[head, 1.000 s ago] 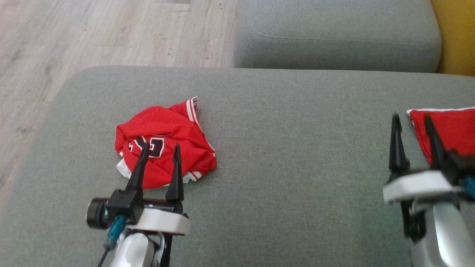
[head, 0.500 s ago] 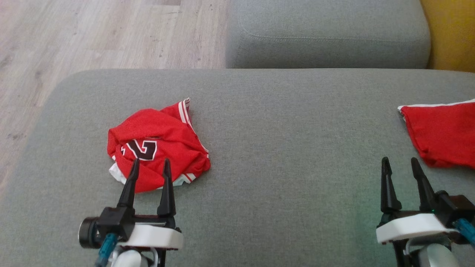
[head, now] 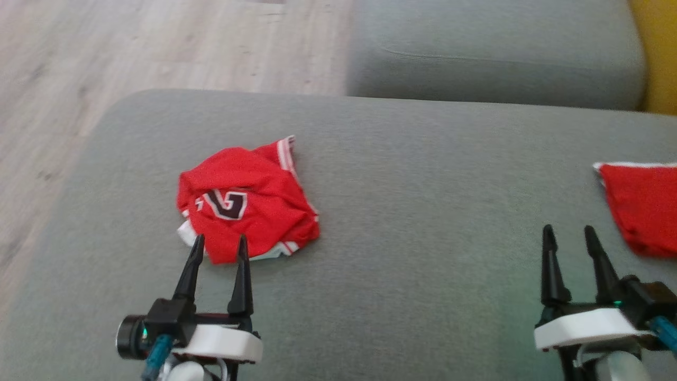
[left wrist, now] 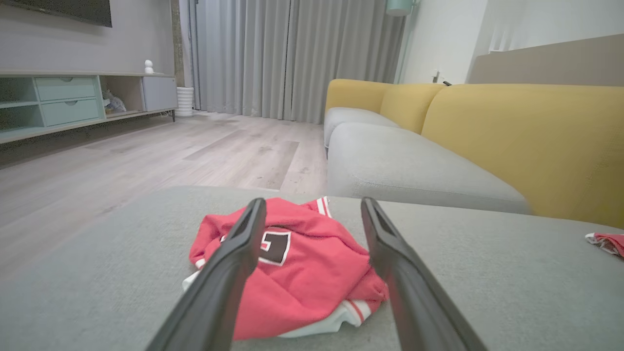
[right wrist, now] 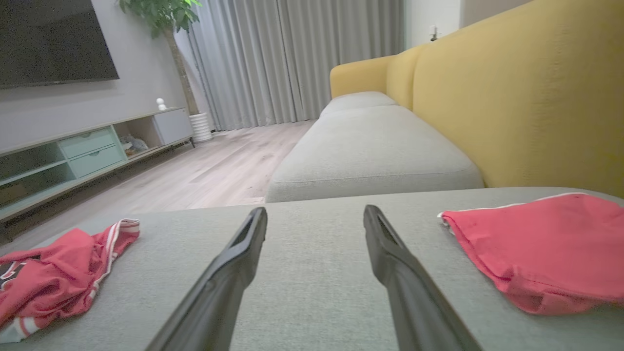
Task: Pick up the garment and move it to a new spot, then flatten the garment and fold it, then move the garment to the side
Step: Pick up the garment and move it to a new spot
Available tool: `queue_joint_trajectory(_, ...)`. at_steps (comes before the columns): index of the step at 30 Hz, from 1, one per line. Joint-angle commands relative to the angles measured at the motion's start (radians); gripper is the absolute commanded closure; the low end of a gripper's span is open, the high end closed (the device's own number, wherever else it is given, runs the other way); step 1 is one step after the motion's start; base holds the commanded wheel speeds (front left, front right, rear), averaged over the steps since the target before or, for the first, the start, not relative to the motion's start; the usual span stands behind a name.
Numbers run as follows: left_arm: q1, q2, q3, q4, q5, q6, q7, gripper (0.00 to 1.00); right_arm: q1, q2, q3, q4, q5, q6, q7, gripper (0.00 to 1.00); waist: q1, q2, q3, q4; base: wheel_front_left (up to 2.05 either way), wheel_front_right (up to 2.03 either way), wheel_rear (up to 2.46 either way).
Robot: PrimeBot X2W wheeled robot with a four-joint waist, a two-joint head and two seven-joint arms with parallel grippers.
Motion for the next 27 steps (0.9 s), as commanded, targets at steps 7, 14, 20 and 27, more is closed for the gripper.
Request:
queue_joint_trajectory(7,-0.045,0.012,0.091,-0.020,0.040,-0.013,-0.006,0.00,-0.011,-0.006,0.101,-0.044,0.016,-0.001,-0.011,0.00,0.0000,0.0000,-0.008,0.142,0.00,0.00,0.00)
queue_joint_trajectory(14,-0.032,0.008,0.107,-0.029,0.058,-0.023,-0.006,0.00,0.000,-0.006,0.145,-0.032,0.030,-0.001,-0.011,0.00,0.0000,0.0000,-0.014,0.247,0.00,0.00,0.00)
queue_joint_trajectory(20,-0.033,0.006,0.114,-0.036,0.057,-0.022,-0.006,0.00,-0.008,-0.006,0.160,-0.021,0.039,-0.001,-0.011,0.00,0.0000,0.0000,-0.015,0.312,0.00,0.00,0.00)
queue_joint_trajectory(27,-0.015,0.004,0.127,-0.063,0.050,-0.009,-0.006,0.00,-0.047,-0.006,0.194,0.005,0.021,-0.001,-0.011,0.00,0.0000,0.0000,-0.003,0.320,0.00,0.00,0.00)
